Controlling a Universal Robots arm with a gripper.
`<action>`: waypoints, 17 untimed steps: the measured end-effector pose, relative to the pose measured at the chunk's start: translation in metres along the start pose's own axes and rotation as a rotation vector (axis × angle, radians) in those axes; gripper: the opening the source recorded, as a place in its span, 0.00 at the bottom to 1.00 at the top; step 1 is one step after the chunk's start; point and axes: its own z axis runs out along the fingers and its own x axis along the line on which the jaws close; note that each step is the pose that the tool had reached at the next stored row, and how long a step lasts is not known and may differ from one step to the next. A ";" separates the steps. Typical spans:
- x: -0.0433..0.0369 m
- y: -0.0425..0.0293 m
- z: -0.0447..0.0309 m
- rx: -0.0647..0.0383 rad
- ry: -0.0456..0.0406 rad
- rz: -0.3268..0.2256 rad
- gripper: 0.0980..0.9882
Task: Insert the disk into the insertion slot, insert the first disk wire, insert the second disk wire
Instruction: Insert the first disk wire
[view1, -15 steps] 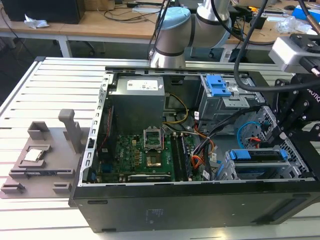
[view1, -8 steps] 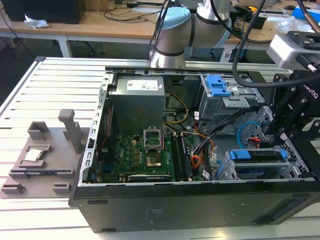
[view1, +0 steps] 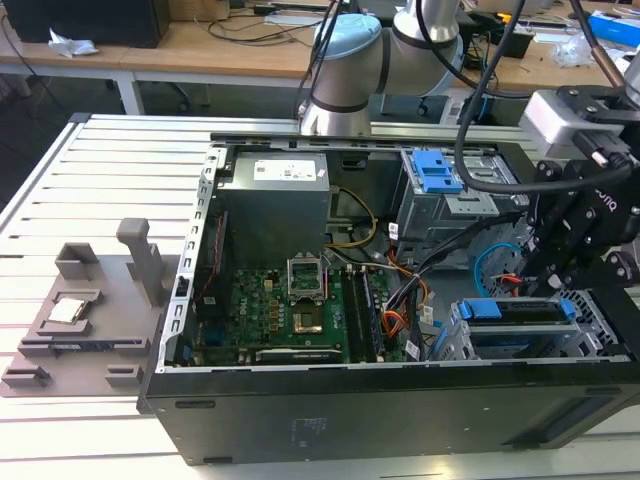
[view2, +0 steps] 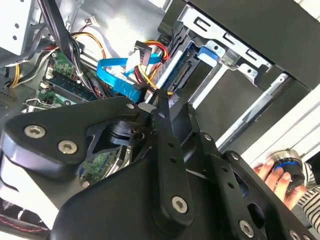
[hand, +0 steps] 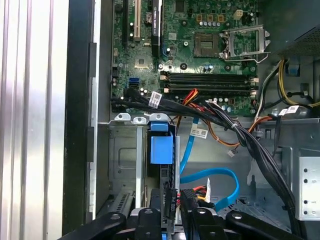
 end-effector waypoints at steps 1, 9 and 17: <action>0.0000 -0.0001 0.0025 0.000 0.0001 0.000 0.23; 0.0000 -0.0005 0.0102 0.000 0.0002 0.000 0.23; 0.0000 -0.0005 0.0104 0.000 0.0000 0.000 0.08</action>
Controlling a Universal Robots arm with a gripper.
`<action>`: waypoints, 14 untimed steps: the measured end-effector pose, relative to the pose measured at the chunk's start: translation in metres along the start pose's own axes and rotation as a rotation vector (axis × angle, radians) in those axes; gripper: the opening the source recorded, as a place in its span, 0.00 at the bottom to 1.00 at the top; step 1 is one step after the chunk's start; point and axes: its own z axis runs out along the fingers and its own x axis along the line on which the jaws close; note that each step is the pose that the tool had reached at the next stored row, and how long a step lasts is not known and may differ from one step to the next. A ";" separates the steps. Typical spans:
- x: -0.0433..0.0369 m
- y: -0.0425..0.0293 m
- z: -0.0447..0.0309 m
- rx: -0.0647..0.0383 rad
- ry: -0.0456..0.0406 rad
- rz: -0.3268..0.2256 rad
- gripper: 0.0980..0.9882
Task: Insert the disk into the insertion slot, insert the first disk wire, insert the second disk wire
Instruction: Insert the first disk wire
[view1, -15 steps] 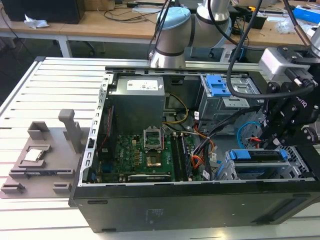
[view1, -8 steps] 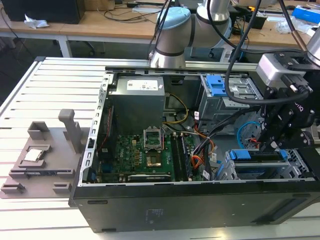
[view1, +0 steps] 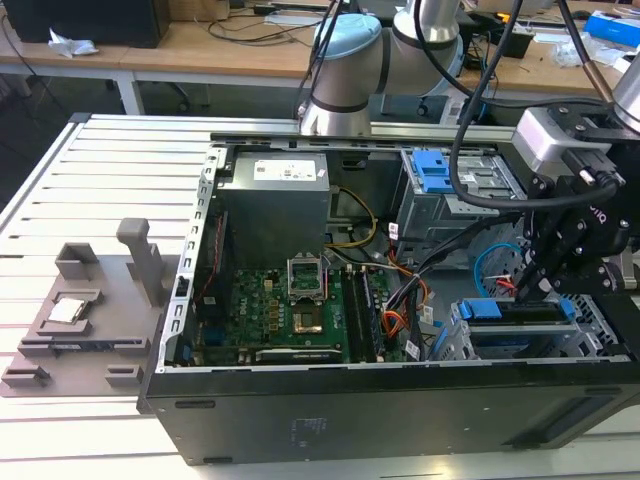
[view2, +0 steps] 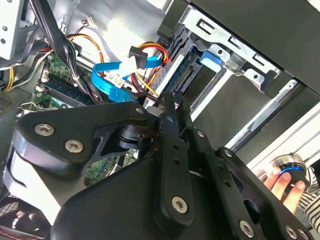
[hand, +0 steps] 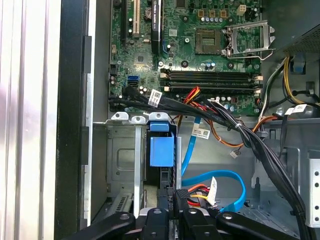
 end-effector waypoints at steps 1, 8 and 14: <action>0.0000 0.0000 0.0000 0.000 0.0000 0.000 0.08; 0.0079 -0.0041 0.0004 -0.001 -0.0052 0.000 0.08; 0.0073 -0.0136 0.0032 -0.002 -0.0213 -0.007 0.08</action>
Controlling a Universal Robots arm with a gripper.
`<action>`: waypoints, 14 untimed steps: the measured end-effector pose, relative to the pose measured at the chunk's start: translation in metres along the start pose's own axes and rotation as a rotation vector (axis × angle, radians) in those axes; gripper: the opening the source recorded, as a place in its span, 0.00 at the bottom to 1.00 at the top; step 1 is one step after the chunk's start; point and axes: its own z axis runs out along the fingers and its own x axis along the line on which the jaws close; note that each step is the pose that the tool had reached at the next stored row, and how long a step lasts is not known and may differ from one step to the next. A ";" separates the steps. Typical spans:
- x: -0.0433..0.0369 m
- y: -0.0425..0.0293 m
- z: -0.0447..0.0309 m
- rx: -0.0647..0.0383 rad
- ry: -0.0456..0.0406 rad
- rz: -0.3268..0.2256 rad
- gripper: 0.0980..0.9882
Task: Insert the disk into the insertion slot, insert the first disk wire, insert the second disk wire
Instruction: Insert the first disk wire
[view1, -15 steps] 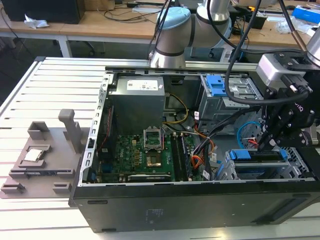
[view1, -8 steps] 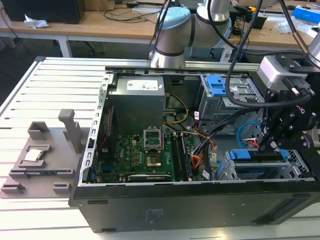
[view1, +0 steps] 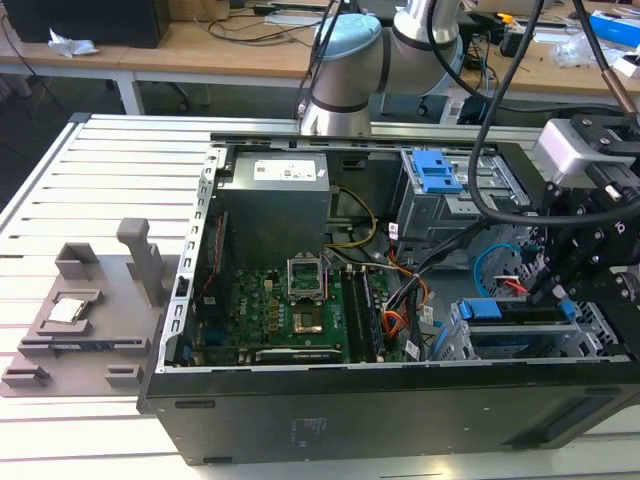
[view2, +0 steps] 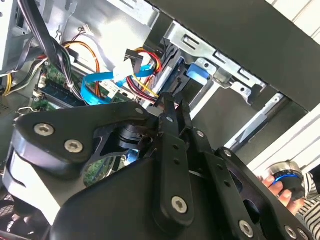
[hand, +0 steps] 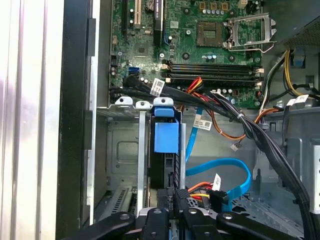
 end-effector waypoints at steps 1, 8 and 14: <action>-0.0004 -0.0002 0.0007 0.000 -0.0032 0.000 0.08; -0.0016 -0.0014 0.0044 0.000 -0.0185 -0.002 0.08; -0.0014 -0.0086 0.0041 0.000 -0.0184 -0.002 0.08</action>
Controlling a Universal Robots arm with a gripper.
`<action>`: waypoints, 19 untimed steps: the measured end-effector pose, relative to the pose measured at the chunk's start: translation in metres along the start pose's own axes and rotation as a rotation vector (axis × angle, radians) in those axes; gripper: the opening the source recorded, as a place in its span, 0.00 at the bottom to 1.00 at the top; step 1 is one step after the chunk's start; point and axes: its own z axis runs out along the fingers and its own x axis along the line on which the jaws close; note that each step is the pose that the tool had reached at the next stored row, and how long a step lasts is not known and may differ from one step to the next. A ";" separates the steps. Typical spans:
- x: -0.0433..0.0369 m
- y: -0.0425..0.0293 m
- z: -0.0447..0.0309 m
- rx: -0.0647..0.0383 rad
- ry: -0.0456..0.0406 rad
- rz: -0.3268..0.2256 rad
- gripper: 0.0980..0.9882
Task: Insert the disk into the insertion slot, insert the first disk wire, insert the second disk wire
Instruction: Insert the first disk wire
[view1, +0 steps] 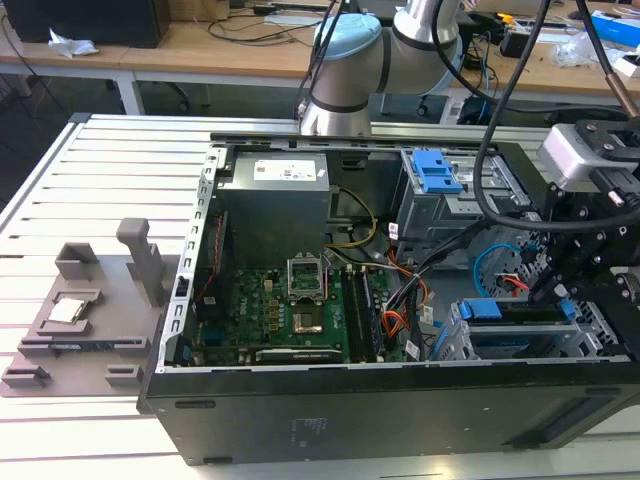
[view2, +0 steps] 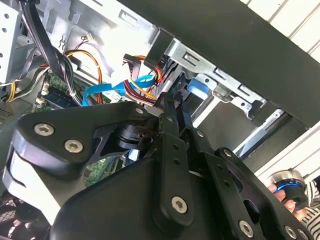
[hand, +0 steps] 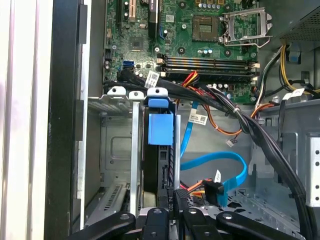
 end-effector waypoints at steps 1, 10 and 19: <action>0.0000 -0.0001 0.0000 0.000 -0.0001 0.000 0.08; 0.0013 0.0059 -0.0003 0.005 0.0002 0.000 0.08; 0.0047 0.0037 0.0013 0.005 -0.0115 -0.001 0.08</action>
